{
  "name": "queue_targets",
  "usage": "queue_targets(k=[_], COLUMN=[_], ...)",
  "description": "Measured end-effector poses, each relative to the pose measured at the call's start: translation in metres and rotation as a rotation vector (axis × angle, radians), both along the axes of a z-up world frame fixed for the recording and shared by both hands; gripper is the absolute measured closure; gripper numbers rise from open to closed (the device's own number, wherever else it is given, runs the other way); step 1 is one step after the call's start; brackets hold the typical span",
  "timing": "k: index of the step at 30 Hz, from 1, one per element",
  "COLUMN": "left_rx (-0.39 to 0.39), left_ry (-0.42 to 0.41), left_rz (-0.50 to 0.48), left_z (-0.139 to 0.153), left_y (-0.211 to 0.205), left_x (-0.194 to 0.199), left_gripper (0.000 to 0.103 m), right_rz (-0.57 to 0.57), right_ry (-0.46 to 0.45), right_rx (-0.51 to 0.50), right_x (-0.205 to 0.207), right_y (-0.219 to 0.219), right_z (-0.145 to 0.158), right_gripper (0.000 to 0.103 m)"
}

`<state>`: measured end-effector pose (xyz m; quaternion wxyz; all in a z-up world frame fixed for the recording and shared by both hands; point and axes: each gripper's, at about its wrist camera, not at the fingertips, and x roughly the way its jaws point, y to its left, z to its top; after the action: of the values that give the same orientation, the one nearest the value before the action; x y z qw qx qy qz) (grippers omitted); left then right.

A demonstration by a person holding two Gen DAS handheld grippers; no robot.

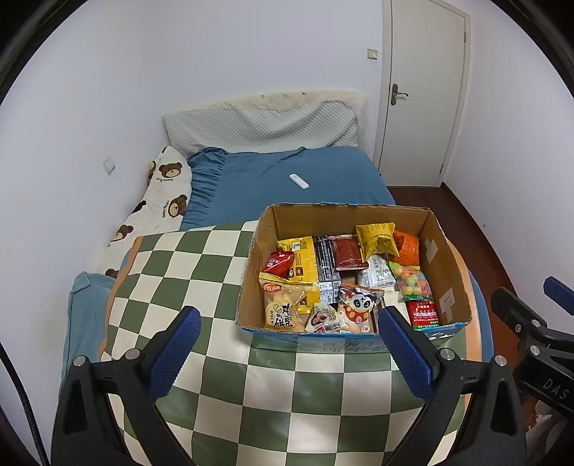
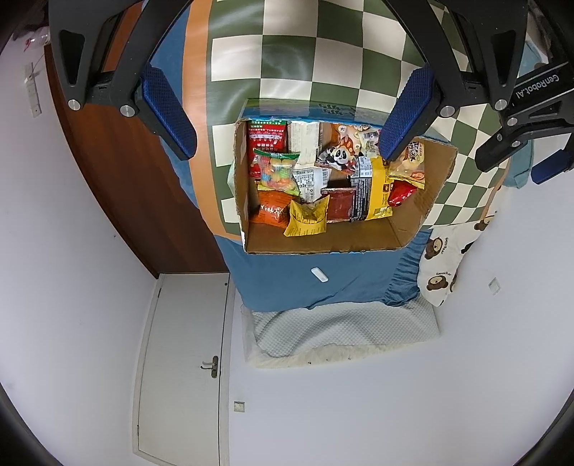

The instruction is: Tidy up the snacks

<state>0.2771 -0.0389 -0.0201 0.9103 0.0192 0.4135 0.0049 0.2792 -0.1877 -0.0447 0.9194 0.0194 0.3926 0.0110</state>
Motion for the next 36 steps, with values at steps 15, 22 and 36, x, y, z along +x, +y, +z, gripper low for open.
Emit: queue_targets(k=[15, 22, 36], left_rx=[0.002, 0.001, 0.0], left_ry=[-0.006, -0.011, -0.022], left_rz=[0.001, 0.003, 0.012], left_z=[0.0, 0.001, 0.009], left_y=[0.0, -0.001, -0.003], left_x=[-0.002, -0.003, -0.003], left_gripper=[0.002, 0.002, 0.002], right_rz=[-0.005, -0.005, -0.005], right_ry=[-0.003, -0.004, -0.015], right_rx=[0.001, 0.002, 0.0], right_x=[-0.004, -0.006, -0.012], right_y=[-0.002, -0.001, 0.0], right_z=[0.002, 0.003, 0.008], right_gripper=[0.0, 0.0, 0.0])
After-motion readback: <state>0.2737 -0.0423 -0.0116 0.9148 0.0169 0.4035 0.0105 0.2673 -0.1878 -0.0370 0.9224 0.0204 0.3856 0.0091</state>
